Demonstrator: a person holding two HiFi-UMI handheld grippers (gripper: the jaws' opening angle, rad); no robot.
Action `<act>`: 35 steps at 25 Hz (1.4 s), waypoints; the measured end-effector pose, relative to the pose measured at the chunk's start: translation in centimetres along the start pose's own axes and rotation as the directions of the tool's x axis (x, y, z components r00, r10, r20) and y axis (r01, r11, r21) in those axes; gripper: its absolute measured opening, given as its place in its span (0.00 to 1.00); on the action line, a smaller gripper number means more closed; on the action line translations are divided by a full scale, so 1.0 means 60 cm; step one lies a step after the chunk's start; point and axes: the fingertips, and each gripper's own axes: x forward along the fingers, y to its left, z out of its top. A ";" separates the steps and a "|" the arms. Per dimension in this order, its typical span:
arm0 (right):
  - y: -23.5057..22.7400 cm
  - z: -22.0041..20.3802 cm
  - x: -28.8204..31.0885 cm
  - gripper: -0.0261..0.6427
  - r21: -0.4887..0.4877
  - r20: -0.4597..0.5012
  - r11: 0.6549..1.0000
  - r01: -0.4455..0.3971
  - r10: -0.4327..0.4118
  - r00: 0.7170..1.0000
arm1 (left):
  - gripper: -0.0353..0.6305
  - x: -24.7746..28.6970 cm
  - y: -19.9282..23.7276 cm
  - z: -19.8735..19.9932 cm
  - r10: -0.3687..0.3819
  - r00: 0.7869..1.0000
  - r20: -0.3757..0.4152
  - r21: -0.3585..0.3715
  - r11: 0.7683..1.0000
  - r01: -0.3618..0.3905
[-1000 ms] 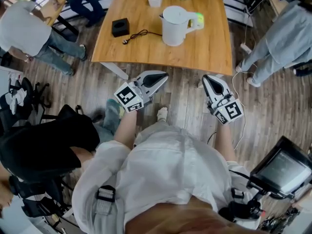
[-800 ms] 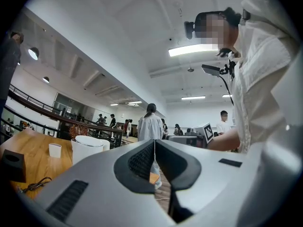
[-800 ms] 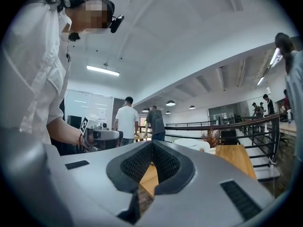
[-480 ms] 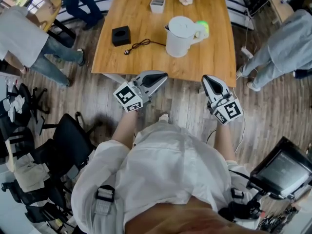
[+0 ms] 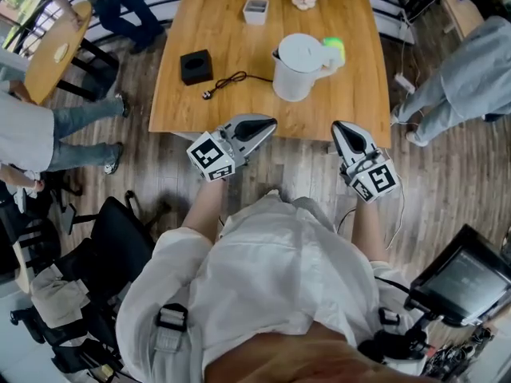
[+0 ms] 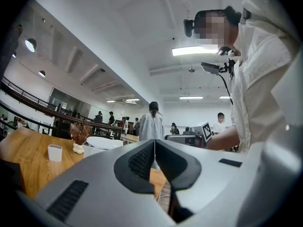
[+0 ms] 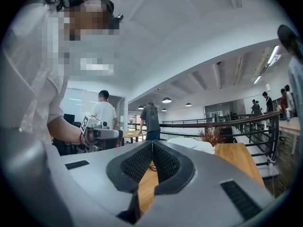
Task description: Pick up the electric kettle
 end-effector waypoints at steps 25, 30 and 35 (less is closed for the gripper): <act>-0.089 -0.075 0.046 0.06 0.042 -0.069 0.998 -0.056 0.059 0.996 | 0.07 0.049 0.063 -0.072 0.027 0.999 -0.043 -0.054 0.998 -0.029; -0.094 -0.091 0.049 0.06 0.049 -0.090 0.995 -0.086 0.090 0.992 | 0.07 0.062 0.067 -0.082 0.047 0.998 -0.045 -0.063 0.997 -0.050; -0.111 -0.105 0.056 0.06 0.039 -0.111 0.993 -0.113 0.117 0.987 | 0.07 0.070 0.081 -0.098 0.059 0.997 -0.058 -0.045 0.997 -0.062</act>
